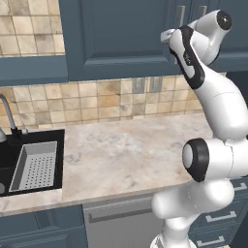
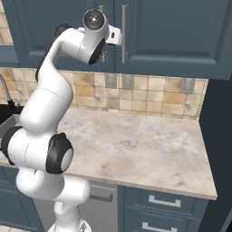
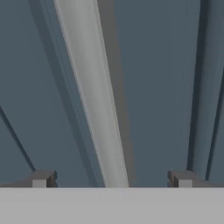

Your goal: Open the cabinet, pick the kettle from the cabinet, and place it in the sink.

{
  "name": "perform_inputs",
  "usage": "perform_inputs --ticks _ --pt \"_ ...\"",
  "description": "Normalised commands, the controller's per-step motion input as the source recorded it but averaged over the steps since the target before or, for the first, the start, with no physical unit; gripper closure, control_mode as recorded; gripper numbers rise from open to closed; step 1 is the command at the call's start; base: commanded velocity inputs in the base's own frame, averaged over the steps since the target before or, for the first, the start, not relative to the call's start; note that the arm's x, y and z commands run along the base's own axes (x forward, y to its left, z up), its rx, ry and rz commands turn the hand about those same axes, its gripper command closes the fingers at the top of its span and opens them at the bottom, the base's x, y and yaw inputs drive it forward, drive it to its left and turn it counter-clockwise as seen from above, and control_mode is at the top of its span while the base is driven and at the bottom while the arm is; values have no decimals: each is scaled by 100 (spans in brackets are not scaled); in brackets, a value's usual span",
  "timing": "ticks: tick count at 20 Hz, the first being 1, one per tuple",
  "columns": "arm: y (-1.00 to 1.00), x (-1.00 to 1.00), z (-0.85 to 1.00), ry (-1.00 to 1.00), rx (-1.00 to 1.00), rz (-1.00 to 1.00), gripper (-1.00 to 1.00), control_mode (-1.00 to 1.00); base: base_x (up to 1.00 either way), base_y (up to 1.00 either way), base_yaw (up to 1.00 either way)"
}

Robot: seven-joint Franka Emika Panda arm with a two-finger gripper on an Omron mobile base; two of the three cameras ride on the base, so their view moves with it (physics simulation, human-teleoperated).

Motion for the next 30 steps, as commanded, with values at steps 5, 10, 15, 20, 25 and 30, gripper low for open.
perform_inputs --ticks 5,10,15,20,25,30 --pt "9 34 -10 0 -3 1 100 -100 0 0 0" --pt "12 24 -11 0 -4 1 100 -100 0 0 0" --pt "21 14 -13 0 -6 6 100 -100 0 0 0" --pt "32 0 -16 0 -7 13 100 -100 0 0 0" --pt "33 -2 -10 0 -6 13 100 -100 0 0 0" --pt "29 -22 -5 0 -8 7 100 -100 0 0 0"
